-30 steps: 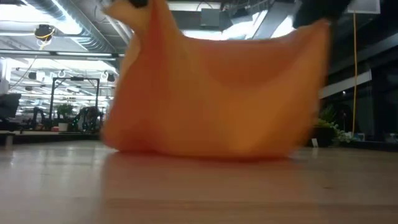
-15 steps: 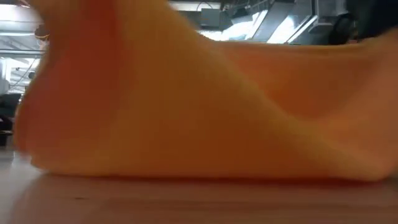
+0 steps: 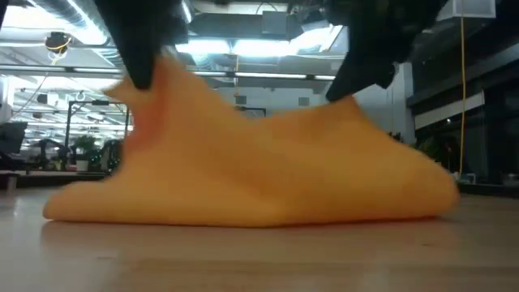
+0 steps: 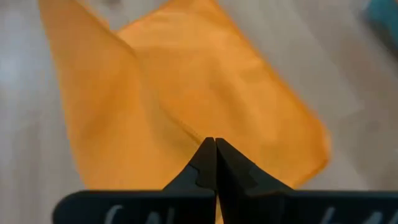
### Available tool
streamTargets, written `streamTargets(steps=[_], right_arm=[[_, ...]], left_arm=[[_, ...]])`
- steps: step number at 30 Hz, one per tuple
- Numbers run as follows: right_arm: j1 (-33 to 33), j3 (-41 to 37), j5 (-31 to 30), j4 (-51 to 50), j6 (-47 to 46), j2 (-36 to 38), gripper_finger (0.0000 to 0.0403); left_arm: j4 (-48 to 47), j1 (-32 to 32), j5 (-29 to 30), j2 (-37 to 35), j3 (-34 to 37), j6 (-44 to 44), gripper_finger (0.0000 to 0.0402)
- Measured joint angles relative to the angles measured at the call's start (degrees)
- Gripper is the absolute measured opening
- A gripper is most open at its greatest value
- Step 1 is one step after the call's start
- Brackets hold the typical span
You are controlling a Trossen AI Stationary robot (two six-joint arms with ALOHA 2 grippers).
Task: Fold microfiber towels
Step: Fold the orange microfiber cloth
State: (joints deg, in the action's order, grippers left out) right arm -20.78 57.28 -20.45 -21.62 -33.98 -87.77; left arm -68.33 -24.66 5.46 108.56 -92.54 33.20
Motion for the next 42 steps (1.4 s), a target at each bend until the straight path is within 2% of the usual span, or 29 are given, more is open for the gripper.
streamTargets(steps=[8, 18, 26, 36, 42], right_arm=[[8.6, -0.4, -0.5, 0.8, 6.2, -2.5, 0.0], [14.6, -0.4, -0.5, 2.6, 9.3, -6.1, 0.0], [16.2, -0.5, -0.6, 5.2, 9.3, -10.1, 0.0], [16.5, -0.5, -3.9, 5.1, 9.0, -10.5, 0.0], [16.5, -0.5, -3.9, 5.1, 9.0, -10.5, 0.0036]], left_arm=[[-0.1, 8.0, -2.2, 0.1, 5.2, -8.5, 0.0], [-2.2, 14.5, -3.8, 0.1, 9.2, -13.8, 0.0], [-2.3, 18.0, -3.9, 0.1, 10.5, -18.3, 0.0], [-2.6, 19.2, -4.1, 0.1, 10.5, -22.5, 0.0], [-2.8, 19.1, -2.0, 0.1, 10.5, -21.5, 0.0007]])
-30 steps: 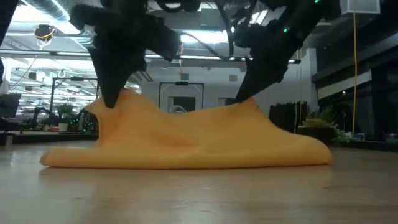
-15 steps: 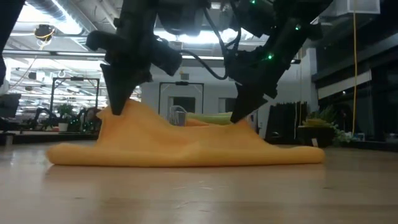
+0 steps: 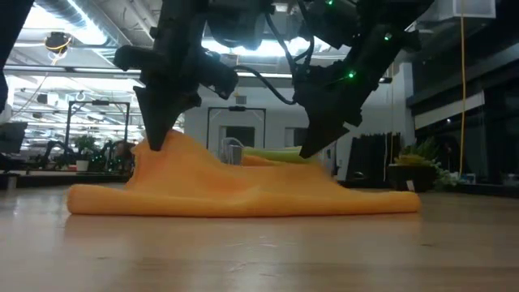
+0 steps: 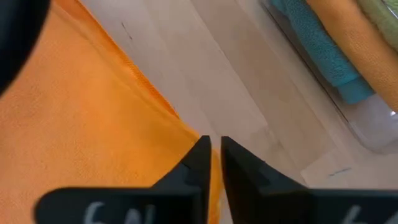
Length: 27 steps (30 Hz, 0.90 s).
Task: Fold microfiber towels
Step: Fold the orange microfiber cloth
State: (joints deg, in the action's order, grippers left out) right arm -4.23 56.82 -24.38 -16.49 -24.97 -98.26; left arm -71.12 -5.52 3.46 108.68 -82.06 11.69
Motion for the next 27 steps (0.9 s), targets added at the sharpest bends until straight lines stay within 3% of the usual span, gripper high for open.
streamTargets(steps=[10, 17, 23, 27], right_arm=[[1.0, 0.2, 0.0, -0.5, 0.0, 0.0, 0.012], [2.4, 2.6, -0.2, -2.5, 0.0, 3.1, 0.0144], [2.6, 3.8, 1.0, -6.7, -0.5, 8.8, 0.0144], [2.6, 3.9, 1.9, -9.8, -0.7, 13.5, 0.0144]], left_arm=[[-0.4, 0.8, 2.5, 0.0, 0.0, 1.8, 0.0092], [-7.2, 0.7, 4.5, -0.1, -1.5, 9.2, 0.0123], [-17.2, -0.9, -6.1, -0.1, -4.5, 17.0, 0.0121], [-18.9, -3.7, -12.1, -0.1, -6.0, 21.0, 0.012]])
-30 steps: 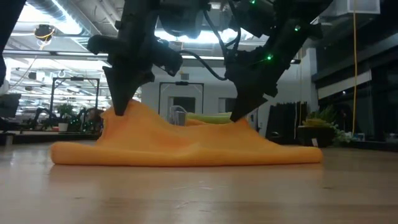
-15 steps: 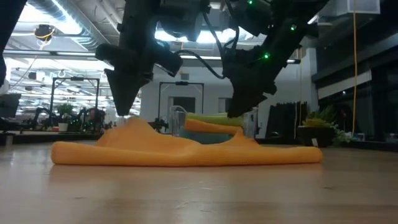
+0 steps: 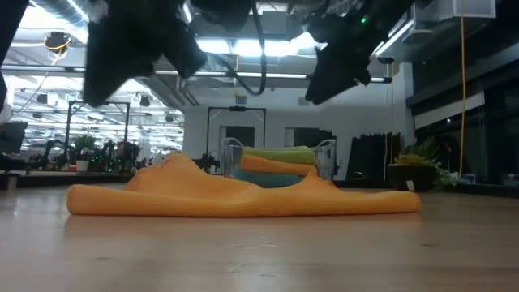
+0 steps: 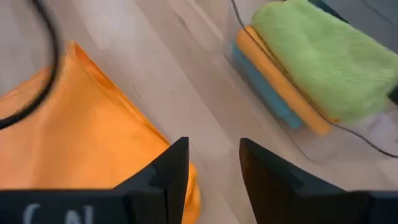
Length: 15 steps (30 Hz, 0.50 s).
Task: Fold microfiber towels
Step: Fold the orange microfiber cloth
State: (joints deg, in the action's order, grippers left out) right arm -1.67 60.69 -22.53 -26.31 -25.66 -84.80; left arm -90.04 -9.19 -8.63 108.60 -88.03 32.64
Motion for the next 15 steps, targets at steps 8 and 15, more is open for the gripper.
streamTargets(steps=[8, 15], right_arm=[[0.0, 0.0, 0.2, -2.3, -1.4, 6.7, 0.0145], [0.0, 0.0, 0.3, -2.0, -1.6, 8.8, 0.0145]], left_arm=[[0.0, -7.0, -1.4, 0.0, -6.2, 2.8, 0.012], [0.5, -10.8, 1.9, -1.2, -12.7, -2.5, 0.012]])
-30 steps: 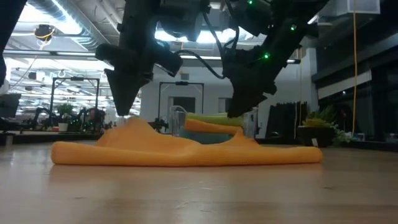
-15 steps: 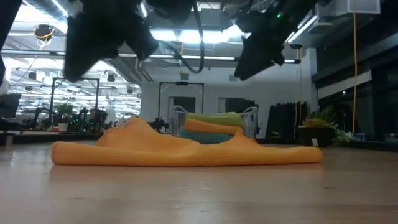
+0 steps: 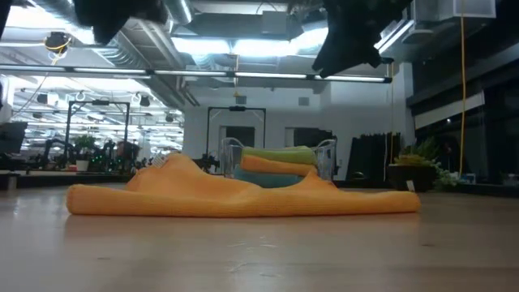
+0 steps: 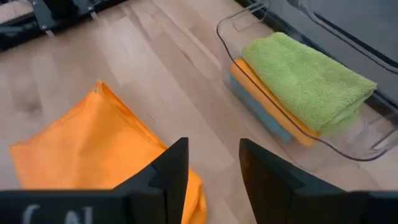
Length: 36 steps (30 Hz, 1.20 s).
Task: Fold microfiber towels
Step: Fold the orange microfiber cloth
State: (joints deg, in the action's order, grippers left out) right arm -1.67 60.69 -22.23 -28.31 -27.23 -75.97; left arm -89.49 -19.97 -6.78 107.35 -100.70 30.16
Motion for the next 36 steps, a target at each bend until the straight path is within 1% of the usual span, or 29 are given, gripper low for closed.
streamTargets(steps=[5, 8, 10, 14, 17, 21, 26, 29, 32, 36], right_arm=[[0.0, 0.0, 0.0, 0.2, -2.9, 0.0, 0.0145], [0.0, 0.0, 0.0, 0.2, -4.3, 0.0, 0.0145], [0.0, 0.0, 0.0, 0.2, -5.2, 0.0, 0.0145], [0.0, 0.0, 0.0, 0.2, -5.5, 0.0, 0.0145], [0.0, 0.0, -0.1, 0.4, -5.5, 0.0, 0.0145], [0.0, 0.0, -0.1, 0.6, -5.6, 0.0, 0.0145], [0.0, 0.0, -0.1, 1.0, -5.6, 0.0, 0.0145], [0.0, 0.0, -0.1, 1.8, -5.7, 0.0, 0.0145], [0.0, 0.0, -0.1, 2.1, -5.5, 0.0, 0.0145], [0.0, 0.0, -0.2, 2.7, -5.5, 0.0, 0.0145]], left_arm=[[4.3, -0.9, 6.1, -6.5, 0.8, -2.0, 0.012], [10.2, -0.4, 9.1, -11.7, 3.2, -2.2, 0.012], [15.5, 0.2, 9.9, -15.4, 5.7, -2.3, 0.012], [27.0, 1.4, 10.7, -22.7, 13.7, -4.2, 0.012], [32.8, 2.3, 10.7, -27.8, 20.8, -5.1, 0.012], [41.1, 3.9, 10.5, -34.7, 31.2, -4.1, 0.012], [55.4, 5.6, 10.2, -41.6, 42.8, -3.4, 0.012], [64.5, 6.0, 10.1, -44.5, 48.4, -3.7, 0.012], [70.2, 6.0, 8.8, -46.8, 52.7, -4.0, 0.012], [72.8, 6.0, 7.7, -49.4, 56.8, -3.9, 0.012]])
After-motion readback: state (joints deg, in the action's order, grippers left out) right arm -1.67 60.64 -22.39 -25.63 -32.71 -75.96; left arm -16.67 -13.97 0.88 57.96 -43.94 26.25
